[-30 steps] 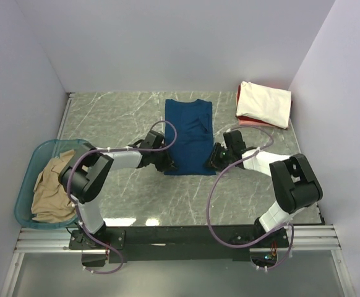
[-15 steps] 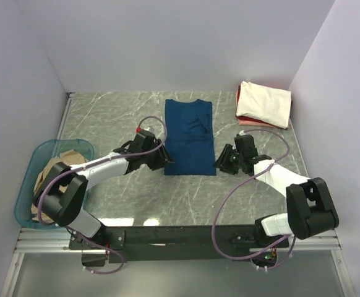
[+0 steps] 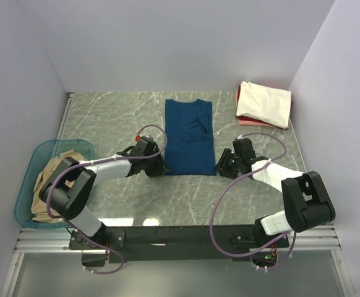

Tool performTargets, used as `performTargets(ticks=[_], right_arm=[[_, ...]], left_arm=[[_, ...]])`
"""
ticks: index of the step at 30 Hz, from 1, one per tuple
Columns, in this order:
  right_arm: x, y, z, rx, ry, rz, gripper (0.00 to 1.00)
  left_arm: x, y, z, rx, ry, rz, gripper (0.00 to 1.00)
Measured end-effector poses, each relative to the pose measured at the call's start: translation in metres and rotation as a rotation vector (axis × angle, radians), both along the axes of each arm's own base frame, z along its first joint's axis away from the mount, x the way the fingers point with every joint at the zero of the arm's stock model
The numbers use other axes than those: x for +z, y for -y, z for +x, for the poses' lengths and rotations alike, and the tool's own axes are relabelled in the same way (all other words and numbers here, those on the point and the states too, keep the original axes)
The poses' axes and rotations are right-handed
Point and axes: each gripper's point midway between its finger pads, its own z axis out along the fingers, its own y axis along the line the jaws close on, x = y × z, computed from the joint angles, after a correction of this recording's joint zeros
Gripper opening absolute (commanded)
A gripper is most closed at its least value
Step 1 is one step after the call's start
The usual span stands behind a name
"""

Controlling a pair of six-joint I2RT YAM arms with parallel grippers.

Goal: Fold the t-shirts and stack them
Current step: Fold the folded rectangular tshirt in 1/3 of the way

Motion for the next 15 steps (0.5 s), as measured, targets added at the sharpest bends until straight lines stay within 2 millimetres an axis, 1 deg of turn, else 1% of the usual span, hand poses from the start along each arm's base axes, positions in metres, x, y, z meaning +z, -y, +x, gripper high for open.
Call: performTargets(ticks=[4, 6, 7, 10, 12, 13, 14, 15], right_arm=[[-0.002, -0.003, 0.004, 0.004, 0.010, 0.009, 0.45], [-0.002, -0.005, 0.006, 0.006, 0.017, 0.014, 0.44], [-0.002, -0.006, 0.008, 0.007, 0.021, 0.018, 0.43], [-0.003, -0.010, 0.012, 0.011, 0.032, 0.030, 0.40], [-0.003, -0.012, 0.013, 0.015, 0.037, 0.033, 0.37], [-0.003, -0.013, 0.013, 0.017, 0.039, 0.034, 0.35], [-0.004, -0.014, 0.014, 0.019, 0.040, 0.035, 0.29], [-0.004, -0.015, 0.014, 0.020, 0.041, 0.038, 0.29]], left_arm=[[-0.012, 0.000, 0.000, 0.003, -0.024, 0.013, 0.41], [-0.012, 0.001, 0.002, 0.003, -0.014, 0.007, 0.41], [-0.012, 0.002, 0.003, 0.003, -0.013, 0.006, 0.38], [-0.013, 0.002, 0.004, 0.007, -0.009, 0.004, 0.36], [-0.013, 0.003, 0.006, 0.008, -0.006, 0.000, 0.33], [-0.013, 0.003, 0.006, 0.008, -0.005, 0.000, 0.30], [-0.015, 0.003, 0.006, 0.008, -0.005, 0.000, 0.24], [-0.015, 0.003, 0.006, 0.008, -0.004, -0.001, 0.24]])
